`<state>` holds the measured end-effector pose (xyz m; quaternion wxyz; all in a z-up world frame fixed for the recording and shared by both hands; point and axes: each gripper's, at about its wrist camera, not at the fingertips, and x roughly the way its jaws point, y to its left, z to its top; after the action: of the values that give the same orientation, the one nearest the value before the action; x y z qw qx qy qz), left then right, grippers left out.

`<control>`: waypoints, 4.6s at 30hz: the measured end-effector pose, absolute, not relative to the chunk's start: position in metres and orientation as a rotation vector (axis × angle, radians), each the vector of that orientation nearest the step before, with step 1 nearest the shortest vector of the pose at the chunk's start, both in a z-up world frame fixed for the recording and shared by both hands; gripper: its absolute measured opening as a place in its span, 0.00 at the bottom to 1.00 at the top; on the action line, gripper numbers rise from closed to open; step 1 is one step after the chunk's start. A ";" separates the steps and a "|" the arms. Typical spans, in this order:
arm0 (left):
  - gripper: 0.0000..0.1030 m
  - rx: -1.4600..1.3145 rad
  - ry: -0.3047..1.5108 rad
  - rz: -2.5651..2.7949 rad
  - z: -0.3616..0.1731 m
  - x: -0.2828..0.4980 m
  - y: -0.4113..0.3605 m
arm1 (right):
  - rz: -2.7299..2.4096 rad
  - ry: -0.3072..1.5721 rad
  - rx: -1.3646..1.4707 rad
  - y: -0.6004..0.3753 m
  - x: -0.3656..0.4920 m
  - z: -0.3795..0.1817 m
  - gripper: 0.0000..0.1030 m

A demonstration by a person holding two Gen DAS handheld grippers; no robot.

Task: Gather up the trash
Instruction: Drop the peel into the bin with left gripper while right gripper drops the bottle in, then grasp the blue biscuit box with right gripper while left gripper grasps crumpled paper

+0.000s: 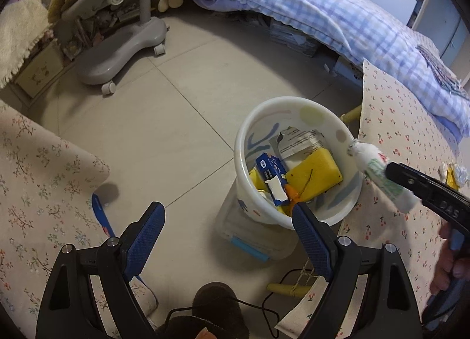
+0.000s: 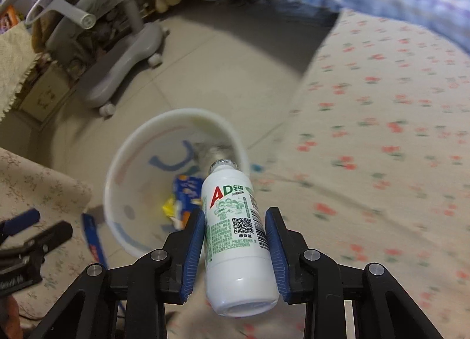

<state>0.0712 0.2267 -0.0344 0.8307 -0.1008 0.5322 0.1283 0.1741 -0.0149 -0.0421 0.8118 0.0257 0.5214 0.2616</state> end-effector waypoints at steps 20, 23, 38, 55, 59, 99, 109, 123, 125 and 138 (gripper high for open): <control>0.87 -0.184 1.141 0.220 -0.032 0.077 0.199 | 0.517 1.039 0.051 -0.050 0.165 -0.021 0.64; 0.87 -0.166 1.153 0.189 -0.032 0.083 0.178 | 0.467 1.026 0.034 -0.088 0.162 -0.012 0.68; 0.87 -0.096 1.178 0.081 -0.033 0.108 0.087 | 0.293 1.109 0.019 -0.241 0.167 -0.026 0.91; 0.87 -0.033 1.208 0.001 -0.039 0.130 0.019 | 0.252 1.248 0.031 -0.276 0.180 -0.071 0.80; 0.87 -0.029 1.211 -0.030 -0.040 0.133 -0.001 | 0.264 1.253 0.096 -0.291 0.173 -0.062 0.77; 0.79 -0.039 1.069 -0.382 -0.027 0.226 -0.288 | -0.124 1.107 0.436 -0.489 0.116 -0.020 0.76; 0.11 -0.118 1.180 -0.305 -0.056 0.237 -0.286 | -0.112 1.103 0.434 -0.488 0.115 -0.019 0.76; 0.77 0.033 1.073 -0.318 -0.016 0.246 -0.288 | -0.137 1.089 0.464 -0.497 0.111 -0.017 0.76; 0.77 0.090 1.052 -0.325 -0.017 0.255 -0.294 | -0.143 1.087 0.480 -0.502 0.113 -0.018 0.76; 0.28 0.218 1.050 -0.415 -0.048 0.283 -0.315 | -0.212 1.094 0.482 -0.519 0.121 -0.027 0.76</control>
<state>0.2827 -0.3153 -0.0481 0.8392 0.1033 0.4966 -0.1962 0.1211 -0.5195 -0.0272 0.8214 0.2264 0.5140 -0.0995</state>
